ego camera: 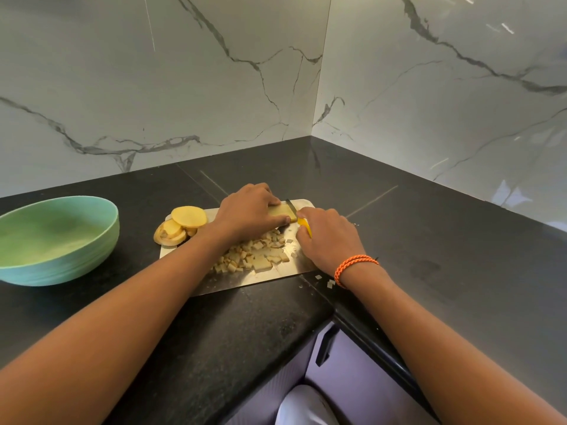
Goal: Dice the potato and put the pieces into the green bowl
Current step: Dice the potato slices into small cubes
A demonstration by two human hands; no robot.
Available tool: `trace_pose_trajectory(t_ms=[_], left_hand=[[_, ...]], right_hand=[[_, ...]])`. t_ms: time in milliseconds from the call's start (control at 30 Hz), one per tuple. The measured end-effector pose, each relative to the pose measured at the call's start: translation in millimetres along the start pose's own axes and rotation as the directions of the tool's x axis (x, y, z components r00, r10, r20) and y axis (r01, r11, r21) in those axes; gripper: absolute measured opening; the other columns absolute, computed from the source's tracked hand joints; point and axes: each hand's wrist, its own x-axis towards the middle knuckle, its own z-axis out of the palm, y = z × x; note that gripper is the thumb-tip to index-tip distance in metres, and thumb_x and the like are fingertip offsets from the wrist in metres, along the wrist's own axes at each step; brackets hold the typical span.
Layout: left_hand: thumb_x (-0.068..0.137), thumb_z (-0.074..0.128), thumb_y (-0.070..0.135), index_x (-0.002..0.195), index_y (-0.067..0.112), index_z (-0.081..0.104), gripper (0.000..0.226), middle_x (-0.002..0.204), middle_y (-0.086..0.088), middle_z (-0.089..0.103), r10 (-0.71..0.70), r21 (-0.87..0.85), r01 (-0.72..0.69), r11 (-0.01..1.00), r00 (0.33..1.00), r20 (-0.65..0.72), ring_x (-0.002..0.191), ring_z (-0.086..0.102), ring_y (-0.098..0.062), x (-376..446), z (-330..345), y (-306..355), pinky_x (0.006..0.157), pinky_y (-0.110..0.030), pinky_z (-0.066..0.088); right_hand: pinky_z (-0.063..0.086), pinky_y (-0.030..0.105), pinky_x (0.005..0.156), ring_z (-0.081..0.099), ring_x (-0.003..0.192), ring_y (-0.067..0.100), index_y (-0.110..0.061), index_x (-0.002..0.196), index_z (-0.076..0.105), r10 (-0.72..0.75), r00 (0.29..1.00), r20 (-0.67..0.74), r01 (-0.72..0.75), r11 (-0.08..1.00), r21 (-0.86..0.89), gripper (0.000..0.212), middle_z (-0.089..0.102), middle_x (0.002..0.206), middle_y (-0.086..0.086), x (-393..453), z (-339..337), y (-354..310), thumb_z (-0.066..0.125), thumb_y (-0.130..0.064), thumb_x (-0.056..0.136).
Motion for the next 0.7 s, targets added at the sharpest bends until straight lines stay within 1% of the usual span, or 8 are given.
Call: trace_pose_trajectory(t_ms=[100, 200, 267, 400, 467, 567, 633, 700], left_hand=[[0.092, 0.063, 0.070, 0.140, 0.030, 0.067, 0.062, 0.134, 0.011, 0.060, -0.007, 0.000, 0.007, 1.000, 1.000, -0.016, 0.122, 0.054, -0.011, -1, 0, 2, 0.080, -0.032, 0.039], [0.092, 0.064, 0.069, 0.138, 0.031, 0.068, 0.059, 0.133, 0.012, 0.060, -0.014, -0.009, 0.014, 1.000, 1.000, -0.022, 0.121, 0.054, -0.012, -1, 1, 1, 0.080, -0.032, 0.039], [0.092, 0.065, 0.068, 0.137, 0.031, 0.070, 0.058, 0.132, 0.012, 0.061, -0.019, -0.017, 0.018, 1.000, 1.000, -0.021, 0.120, 0.054, -0.012, -1, 2, 1, 0.080, -0.031, 0.039], [0.092, 0.067, 0.064, 0.134, 0.029, 0.072, 0.055, 0.132, 0.011, 0.062, -0.043, -0.031, 0.042, 0.999, 0.999, -0.026, 0.118, 0.055, -0.013, -1, -1, 4, 0.079, -0.033, 0.039], [0.092, 0.068, 0.063, 0.132, 0.027, 0.073, 0.054, 0.131, 0.010, 0.062, -0.055, -0.035, 0.054, 0.998, 0.998, -0.038, 0.115, 0.056, -0.014, 0, 1, 5, 0.079, -0.033, 0.041], [0.093, 0.068, 0.063, 0.132, 0.025, 0.073, 0.055, 0.131, 0.009, 0.062, -0.079, -0.041, 0.077, 0.996, 0.996, -0.049, 0.114, 0.057, -0.014, 1, 4, 4, 0.080, -0.032, 0.044], [0.093, 0.067, 0.063, 0.135, 0.024, 0.072, 0.057, 0.132, 0.008, 0.062, -0.089, -0.047, 0.086, 0.995, 0.995, -0.052, 0.114, 0.057, -0.014, 2, 5, 3, 0.081, -0.032, 0.045], [0.094, 0.067, 0.062, 0.136, 0.024, 0.071, 0.057, 0.133, 0.008, 0.062, -0.084, -0.058, 0.081, 0.995, 0.996, -0.044, 0.116, 0.056, -0.015, 2, 4, 1, 0.081, -0.031, 0.044]], right_hand=[[0.056, 0.043, 0.079, 0.064, 0.090, 0.029, -0.018, 0.127, 0.062, 0.019, 1.000, 0.007, -0.019, 1.000, 0.006, 0.031, 0.068, 0.106, 0.010, -5, -1, -2, 0.048, -0.027, 0.102], [0.057, 0.045, 0.078, 0.063, 0.083, 0.026, -0.018, 0.124, 0.063, 0.017, 1.000, 0.010, -0.017, 1.000, 0.014, 0.029, 0.067, 0.098, 0.007, -15, -3, 0, 0.048, -0.029, 0.101], [0.058, 0.044, 0.078, 0.063, 0.080, 0.023, -0.021, 0.128, 0.062, 0.015, 1.000, 0.015, -0.015, 1.000, 0.027, 0.031, 0.068, 0.097, 0.005, -23, -5, 3, 0.049, -0.031, 0.101], [0.056, 0.043, 0.083, 0.064, 0.092, 0.024, -0.027, 0.139, 0.058, 0.007, 1.000, 0.026, -0.008, 0.998, 0.057, 0.039, 0.069, 0.108, 0.006, -42, -14, 7, 0.049, -0.032, 0.102], [0.055, 0.040, 0.082, 0.063, 0.094, 0.023, -0.029, 0.140, 0.057, -0.003, 1.000, 0.020, 0.002, 0.998, 0.065, 0.039, 0.069, 0.107, 0.005, -50, -16, 9, 0.049, -0.033, 0.102], [0.058, 0.037, 0.078, 0.063, 0.083, 0.016, -0.030, 0.141, 0.057, -0.003, 1.000, 0.021, 0.001, 0.996, 0.092, 0.040, 0.071, 0.101, 0.001, -56, -17, 12, 0.051, -0.035, 0.102], [0.059, 0.036, 0.074, 0.062, 0.073, 0.013, -0.030, 0.140, 0.058, -0.002, 1.000, 0.013, 0.001, 0.994, 0.112, 0.040, 0.070, 0.091, -0.001, -58, -18, 14, 0.051, -0.036, 0.101], [0.058, 0.033, 0.071, 0.059, 0.068, 0.012, -0.029, 0.139, 0.060, 0.001, 1.000, -0.006, 0.000, 0.990, 0.139, 0.039, 0.067, 0.083, -0.003, -57, -19, 14, 0.052, -0.034, 0.101]])
